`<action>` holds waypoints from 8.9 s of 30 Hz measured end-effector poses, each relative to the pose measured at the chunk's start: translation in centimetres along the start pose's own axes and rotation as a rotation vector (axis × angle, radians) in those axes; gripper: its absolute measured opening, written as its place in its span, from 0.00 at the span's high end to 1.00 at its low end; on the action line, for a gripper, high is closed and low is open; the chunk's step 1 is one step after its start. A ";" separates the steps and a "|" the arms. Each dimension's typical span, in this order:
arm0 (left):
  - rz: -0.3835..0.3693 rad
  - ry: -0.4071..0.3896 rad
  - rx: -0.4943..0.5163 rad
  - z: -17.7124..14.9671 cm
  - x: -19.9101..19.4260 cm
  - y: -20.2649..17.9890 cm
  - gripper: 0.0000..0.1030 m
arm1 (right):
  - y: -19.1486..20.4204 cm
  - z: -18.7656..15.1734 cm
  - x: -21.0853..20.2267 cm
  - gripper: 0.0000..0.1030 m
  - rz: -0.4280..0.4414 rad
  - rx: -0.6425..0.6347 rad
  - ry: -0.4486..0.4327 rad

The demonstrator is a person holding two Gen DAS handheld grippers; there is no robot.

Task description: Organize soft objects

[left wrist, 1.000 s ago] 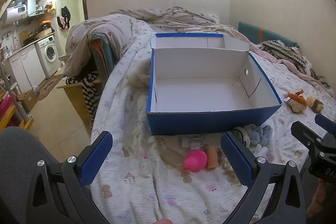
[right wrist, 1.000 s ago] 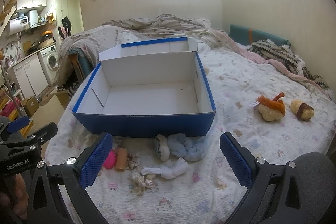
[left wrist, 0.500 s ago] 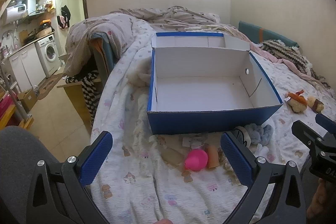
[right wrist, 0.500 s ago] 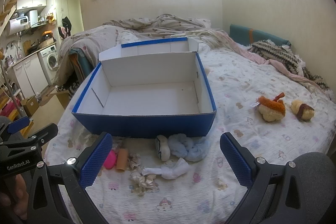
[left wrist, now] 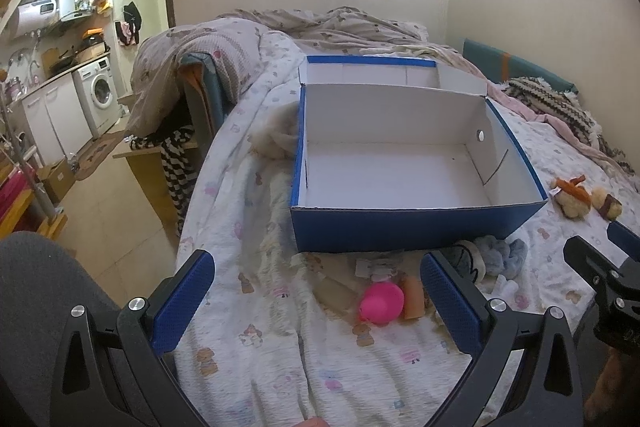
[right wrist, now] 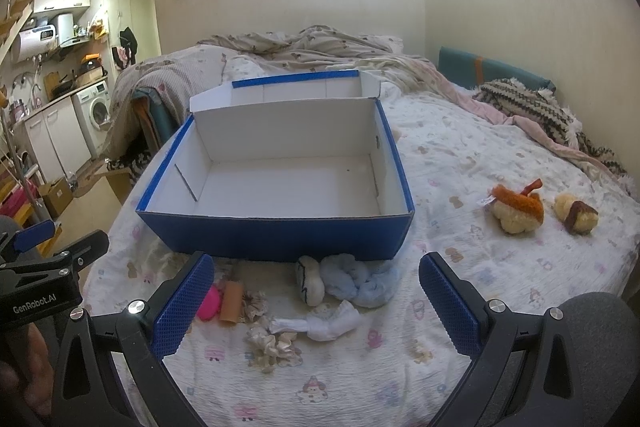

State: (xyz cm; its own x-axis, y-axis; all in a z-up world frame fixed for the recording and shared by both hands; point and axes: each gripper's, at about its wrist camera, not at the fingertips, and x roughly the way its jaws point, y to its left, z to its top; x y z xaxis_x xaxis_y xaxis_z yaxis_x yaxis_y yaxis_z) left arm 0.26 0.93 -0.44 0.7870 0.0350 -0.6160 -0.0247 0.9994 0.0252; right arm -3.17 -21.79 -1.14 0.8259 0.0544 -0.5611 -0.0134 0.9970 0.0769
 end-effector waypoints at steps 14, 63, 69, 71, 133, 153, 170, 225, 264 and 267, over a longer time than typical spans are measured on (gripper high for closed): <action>0.001 -0.008 0.005 -0.1 -0.2 0.0 0.00 | 0.0 0.2 0.0 0.00 0.000 0.000 -0.001; 0.074 0.391 -0.022 3.1 10.5 3.2 0.00 | -7.6 3.6 7.3 0.00 0.050 0.245 0.369; 0.076 0.554 -0.170 1.2 14.3 6.7 0.05 | -9.0 1.9 9.9 0.00 0.127 0.313 0.452; 0.031 0.603 -0.165 0.6 15.1 5.9 0.11 | -8.9 1.1 10.9 0.00 0.149 0.312 0.477; 0.006 0.551 0.081 -1.5 13.2 -0.8 0.59 | 3.3 -3.0 19.6 0.60 0.191 -0.154 0.594; 0.059 0.456 0.050 -0.2 10.1 0.2 0.60 | -1.3 1.1 10.4 0.60 0.377 0.025 0.423; 0.019 0.271 0.033 8.2 7.4 -1.3 0.60 | -0.3 10.2 8.0 0.59 0.379 0.020 0.200; 0.034 0.476 0.101 8.4 24.0 -7.3 0.59 | -2.1 7.8 22.1 0.14 0.260 0.116 0.412; -0.025 0.359 0.060 10.2 12.2 -4.0 0.32 | -2.0 9.4 11.6 0.00 0.296 0.083 0.256; -0.031 0.355 0.049 9.4 11.0 -2.8 0.32 | -2.1 8.5 10.7 0.00 0.284 0.083 0.259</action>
State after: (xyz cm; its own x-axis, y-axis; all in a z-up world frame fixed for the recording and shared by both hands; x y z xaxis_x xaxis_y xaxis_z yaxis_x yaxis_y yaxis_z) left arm 14.76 -1.51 0.12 0.5234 0.0129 -0.8520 0.0320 0.9989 0.0348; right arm 10.53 -23.80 -0.30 0.6259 0.3505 -0.6968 -0.1667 0.9328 0.3195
